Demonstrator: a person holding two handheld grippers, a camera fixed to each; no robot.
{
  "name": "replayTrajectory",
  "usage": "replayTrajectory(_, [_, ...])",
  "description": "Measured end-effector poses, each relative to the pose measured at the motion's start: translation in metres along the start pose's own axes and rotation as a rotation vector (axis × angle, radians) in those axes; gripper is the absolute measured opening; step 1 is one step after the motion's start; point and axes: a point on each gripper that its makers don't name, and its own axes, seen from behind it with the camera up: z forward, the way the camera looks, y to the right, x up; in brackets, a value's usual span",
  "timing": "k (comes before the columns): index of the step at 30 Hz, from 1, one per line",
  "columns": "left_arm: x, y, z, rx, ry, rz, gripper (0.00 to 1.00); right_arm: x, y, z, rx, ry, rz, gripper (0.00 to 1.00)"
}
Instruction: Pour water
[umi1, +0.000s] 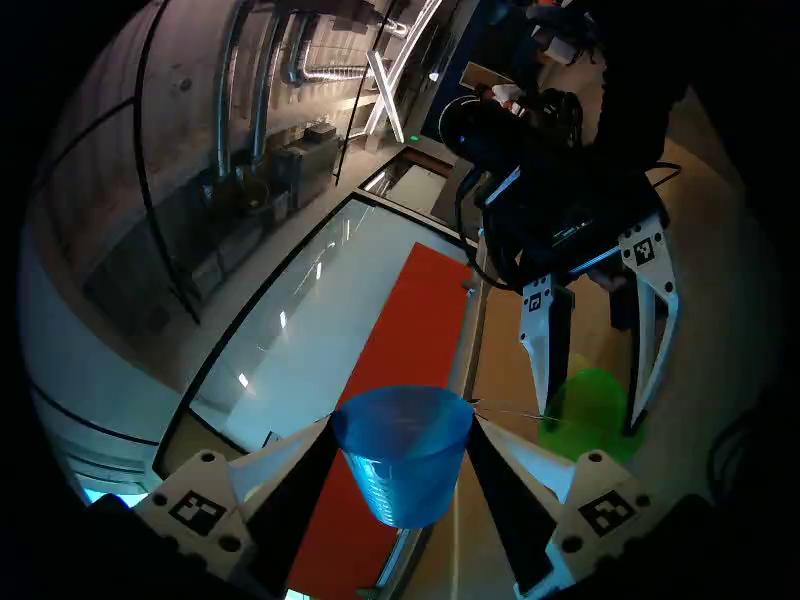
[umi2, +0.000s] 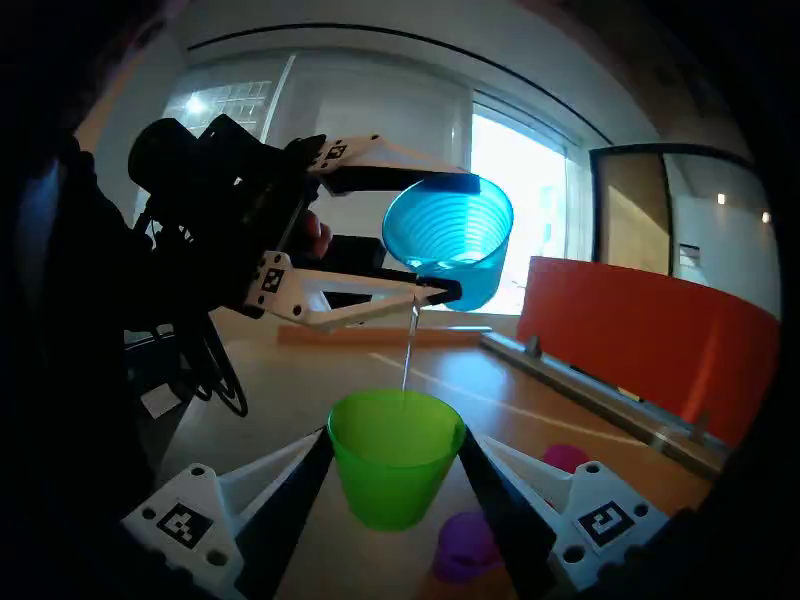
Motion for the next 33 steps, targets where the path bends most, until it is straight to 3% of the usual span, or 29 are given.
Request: replayTrajectory(33, [0.0028,0.0025,-0.0016,-0.002,0.002,0.03,0.86,0.0014,0.0028,-0.0008,-0.005,-0.001,-0.006,0.91])
